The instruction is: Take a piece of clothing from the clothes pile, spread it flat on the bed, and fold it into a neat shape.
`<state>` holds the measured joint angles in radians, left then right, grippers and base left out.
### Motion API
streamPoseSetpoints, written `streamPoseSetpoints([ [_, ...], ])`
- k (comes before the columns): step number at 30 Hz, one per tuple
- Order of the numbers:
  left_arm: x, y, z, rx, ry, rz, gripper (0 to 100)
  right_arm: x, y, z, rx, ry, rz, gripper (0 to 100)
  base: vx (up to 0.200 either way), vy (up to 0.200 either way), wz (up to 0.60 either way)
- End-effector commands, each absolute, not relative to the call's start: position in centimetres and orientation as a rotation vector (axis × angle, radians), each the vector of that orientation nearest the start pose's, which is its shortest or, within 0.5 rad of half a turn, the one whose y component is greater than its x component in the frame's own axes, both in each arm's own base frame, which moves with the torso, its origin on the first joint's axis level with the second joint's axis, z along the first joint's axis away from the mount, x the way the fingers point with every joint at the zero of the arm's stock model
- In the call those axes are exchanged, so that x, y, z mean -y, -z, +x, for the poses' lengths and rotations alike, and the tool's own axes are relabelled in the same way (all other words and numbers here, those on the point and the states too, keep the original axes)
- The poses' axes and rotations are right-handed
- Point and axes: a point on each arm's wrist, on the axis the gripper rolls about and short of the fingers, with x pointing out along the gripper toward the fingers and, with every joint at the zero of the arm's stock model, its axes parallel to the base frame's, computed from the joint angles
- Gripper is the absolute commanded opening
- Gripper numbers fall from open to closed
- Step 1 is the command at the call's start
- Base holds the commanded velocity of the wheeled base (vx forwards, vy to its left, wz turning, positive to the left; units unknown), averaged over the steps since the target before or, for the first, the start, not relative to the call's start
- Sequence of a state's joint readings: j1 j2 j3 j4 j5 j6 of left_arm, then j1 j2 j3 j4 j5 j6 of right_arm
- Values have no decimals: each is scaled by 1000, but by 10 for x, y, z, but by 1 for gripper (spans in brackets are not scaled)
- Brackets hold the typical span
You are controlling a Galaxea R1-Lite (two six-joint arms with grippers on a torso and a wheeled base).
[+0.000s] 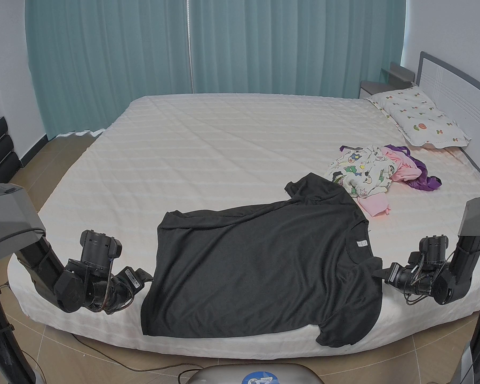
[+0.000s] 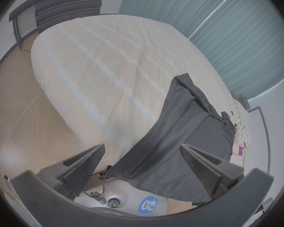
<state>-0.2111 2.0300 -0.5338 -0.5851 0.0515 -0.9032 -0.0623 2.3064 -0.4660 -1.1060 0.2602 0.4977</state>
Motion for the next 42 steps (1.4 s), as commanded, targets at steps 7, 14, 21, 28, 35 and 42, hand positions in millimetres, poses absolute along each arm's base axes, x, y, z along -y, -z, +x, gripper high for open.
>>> streamPoseSetpoints([
  [7,57,-12,280,-916,-282,-714,100,10,45,305,-787,-3,579,0,0,0,0],
  [14,57,-12,280,-914,-281,-715,100,25,24,289,-748,37,586,0,0,0,0],
  [21,57,-12,280,-917,-283,-714,100,40,30,285,-764,74,563,0,0,0,0],
  [28,58,-14,281,-907,-275,-715,100,36,29,288,-754,52,560,100,0,0,0],
  [35,59,-17,285,-890,-270,-716,100,28,-15,293,-620,25,644,100,0,0,0],
  [42,59,-19,289,-871,-282,-741,100,18,-15,296,-621,39,756,100,0,0,0],
])
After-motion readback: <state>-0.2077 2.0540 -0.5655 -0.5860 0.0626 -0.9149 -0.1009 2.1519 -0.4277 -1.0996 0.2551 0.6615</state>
